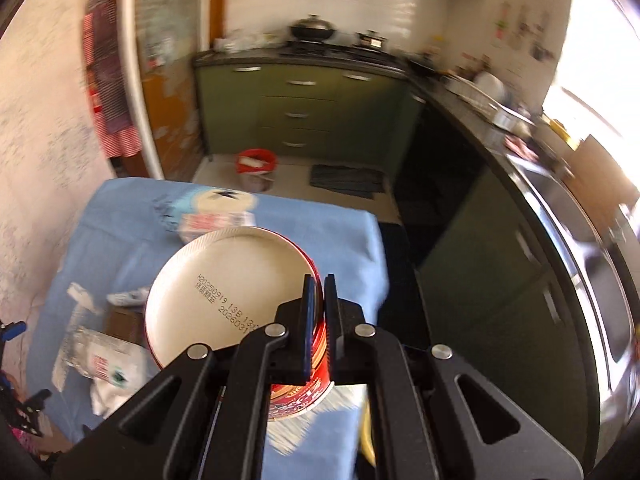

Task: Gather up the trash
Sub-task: 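Carry the red noodle cup over the bin and open the right gripper, then grasp the clear Nongfu Spring water bottle with the left gripper and lift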

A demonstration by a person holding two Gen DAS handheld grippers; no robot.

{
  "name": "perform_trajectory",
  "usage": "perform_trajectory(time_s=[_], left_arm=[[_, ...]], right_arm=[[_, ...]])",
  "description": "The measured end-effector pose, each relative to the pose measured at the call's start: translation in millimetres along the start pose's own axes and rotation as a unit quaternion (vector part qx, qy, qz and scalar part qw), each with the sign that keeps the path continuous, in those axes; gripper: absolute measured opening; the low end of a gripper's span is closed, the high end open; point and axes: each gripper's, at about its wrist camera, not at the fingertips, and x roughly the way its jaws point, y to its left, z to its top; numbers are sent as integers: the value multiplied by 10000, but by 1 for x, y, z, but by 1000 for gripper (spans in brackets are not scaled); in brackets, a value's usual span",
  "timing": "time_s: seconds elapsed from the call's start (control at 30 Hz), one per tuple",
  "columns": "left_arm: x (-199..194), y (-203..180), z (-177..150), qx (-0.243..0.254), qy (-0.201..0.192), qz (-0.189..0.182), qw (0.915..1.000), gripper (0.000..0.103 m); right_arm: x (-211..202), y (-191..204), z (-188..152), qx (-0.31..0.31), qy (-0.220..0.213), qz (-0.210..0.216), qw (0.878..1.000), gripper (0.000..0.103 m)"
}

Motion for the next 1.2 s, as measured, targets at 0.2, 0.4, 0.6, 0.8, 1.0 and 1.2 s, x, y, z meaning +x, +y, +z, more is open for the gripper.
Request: perform_trajectory(time_s=[0.2,0.4,0.6,0.8,1.0,1.2], left_arm=[[13,-31,14,305,85,-141,9994,98],[25,-59,26,624,200,-227,9976,98],[32,-75,34,796,252,-283,9961,98],[38,-83,37,829,366,-379,9952,98],[53,-55,37,-170,615,-927,9936,98],[66,-38,39,-457,745,-800,9929,98]], right_arm=[[13,-108,-65,908,325,-708,9928,5],[43,-177,-116,1444,628,-1078,9816,6],[57,-198,-132,1578,588,-904,9816,9],[41,-181,-130,1511,349,-611,9860,13],[30,-160,-147,1554,191,-291,9872,17],[17,-128,-185,1623,2,36,9867,22]])
